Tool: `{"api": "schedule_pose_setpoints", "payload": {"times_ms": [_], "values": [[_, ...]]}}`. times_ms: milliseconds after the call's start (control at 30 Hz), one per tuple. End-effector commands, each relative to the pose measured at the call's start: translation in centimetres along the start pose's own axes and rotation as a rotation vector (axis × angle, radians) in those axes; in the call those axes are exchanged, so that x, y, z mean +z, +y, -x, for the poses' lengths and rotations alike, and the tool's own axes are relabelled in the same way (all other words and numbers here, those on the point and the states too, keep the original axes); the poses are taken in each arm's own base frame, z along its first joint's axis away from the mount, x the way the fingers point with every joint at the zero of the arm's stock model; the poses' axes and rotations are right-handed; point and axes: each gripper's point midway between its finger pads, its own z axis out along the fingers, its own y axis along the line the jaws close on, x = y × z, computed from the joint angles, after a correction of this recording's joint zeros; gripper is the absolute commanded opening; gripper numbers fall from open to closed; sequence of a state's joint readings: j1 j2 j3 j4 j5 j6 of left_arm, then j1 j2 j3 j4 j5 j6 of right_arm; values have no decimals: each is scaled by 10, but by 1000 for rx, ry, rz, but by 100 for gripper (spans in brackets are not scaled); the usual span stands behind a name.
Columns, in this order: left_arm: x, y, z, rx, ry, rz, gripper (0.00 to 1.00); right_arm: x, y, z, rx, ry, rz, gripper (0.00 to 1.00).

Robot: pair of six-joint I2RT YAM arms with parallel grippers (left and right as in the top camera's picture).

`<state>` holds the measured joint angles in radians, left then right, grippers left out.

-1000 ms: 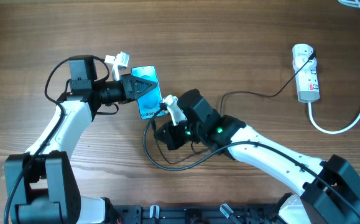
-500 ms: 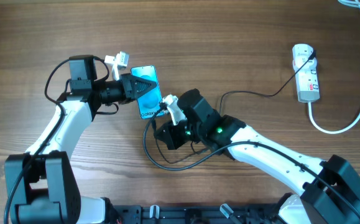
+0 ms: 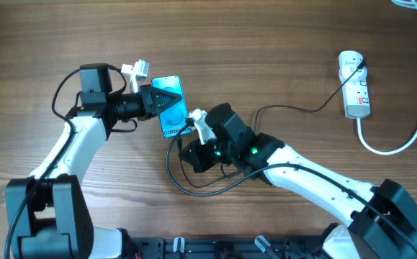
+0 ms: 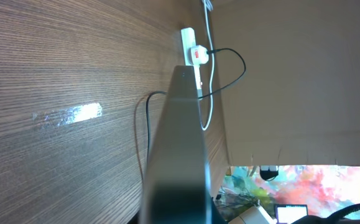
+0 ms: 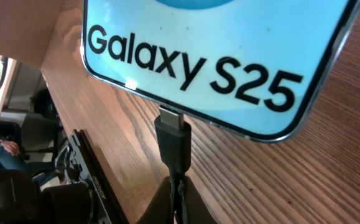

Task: Plug charger to phone and switch on socket

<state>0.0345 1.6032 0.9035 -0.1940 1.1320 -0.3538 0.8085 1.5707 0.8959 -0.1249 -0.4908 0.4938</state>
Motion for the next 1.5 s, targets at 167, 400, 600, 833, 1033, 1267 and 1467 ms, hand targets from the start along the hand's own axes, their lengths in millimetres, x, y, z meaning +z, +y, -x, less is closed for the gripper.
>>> {"api": "schedule_pose_setpoints", "payload": {"times_ms": [167,400,600,833,1033,1267,1467], "values": [[0,-8,-3,11,18,-46,4,3,4,-6,7,26,34,4],[0,-8,-3,13,17,-46,5,3,2,-5,30,21,24,4],[0,-8,-3,13,17,-47,8,3,2,-4,56,15,21,4],[0,-8,-2,17,16,-47,4,3,9,-8,79,40,61,4],[0,-8,-2,28,16,-47,4,3,6,-9,84,42,46,4],[7,-13,-7,63,37,-57,4,0,-6,-2,120,13,0,4],[7,-13,-7,66,37,-57,4,-3,-9,0,137,17,6,4]]}}
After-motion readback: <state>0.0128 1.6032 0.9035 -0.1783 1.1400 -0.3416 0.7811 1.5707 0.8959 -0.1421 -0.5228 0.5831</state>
